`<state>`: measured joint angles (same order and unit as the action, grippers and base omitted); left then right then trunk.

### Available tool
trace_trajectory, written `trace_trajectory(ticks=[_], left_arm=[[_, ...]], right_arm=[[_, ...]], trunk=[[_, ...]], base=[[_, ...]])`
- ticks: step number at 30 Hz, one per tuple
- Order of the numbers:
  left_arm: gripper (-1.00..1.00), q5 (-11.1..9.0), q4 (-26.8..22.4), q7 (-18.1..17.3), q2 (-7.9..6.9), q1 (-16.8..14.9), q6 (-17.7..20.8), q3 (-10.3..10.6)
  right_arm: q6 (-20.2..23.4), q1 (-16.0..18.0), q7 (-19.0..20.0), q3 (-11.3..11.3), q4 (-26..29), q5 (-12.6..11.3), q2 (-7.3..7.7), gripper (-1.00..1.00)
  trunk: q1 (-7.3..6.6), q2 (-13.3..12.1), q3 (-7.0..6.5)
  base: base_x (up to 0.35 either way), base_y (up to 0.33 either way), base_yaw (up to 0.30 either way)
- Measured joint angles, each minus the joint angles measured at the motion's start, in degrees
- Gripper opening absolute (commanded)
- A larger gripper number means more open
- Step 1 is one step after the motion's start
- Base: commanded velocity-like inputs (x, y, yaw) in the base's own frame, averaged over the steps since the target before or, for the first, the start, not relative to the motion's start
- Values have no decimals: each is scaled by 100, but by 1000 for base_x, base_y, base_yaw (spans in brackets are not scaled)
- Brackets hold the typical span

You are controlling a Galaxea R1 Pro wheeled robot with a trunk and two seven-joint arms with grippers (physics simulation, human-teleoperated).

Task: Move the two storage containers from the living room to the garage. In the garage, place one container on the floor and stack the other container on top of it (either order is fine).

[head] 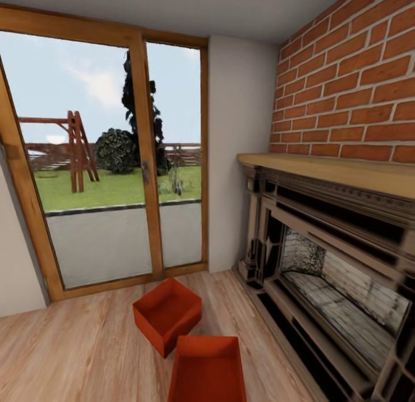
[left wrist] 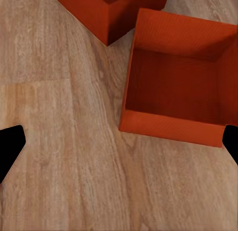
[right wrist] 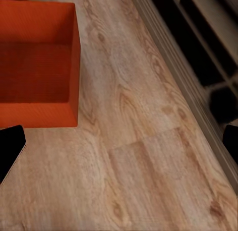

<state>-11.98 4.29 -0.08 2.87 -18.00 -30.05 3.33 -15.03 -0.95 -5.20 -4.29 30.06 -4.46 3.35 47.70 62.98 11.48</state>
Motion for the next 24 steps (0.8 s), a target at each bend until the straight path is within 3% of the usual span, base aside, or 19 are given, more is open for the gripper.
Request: trace_trajectory(ticks=[16,24], left_arm=[[100,2,-2,0,0,0,1,0],[100,-2,-3,0,-1,0,1,0]], right_arm=[[0,0,-2,2,1,-8,0,100],[0,0,-2,8,0,-8,0,100]], trunk=[[0,0,0],[3,-1,0]], base=[[325,7,0],[87,0,0]])
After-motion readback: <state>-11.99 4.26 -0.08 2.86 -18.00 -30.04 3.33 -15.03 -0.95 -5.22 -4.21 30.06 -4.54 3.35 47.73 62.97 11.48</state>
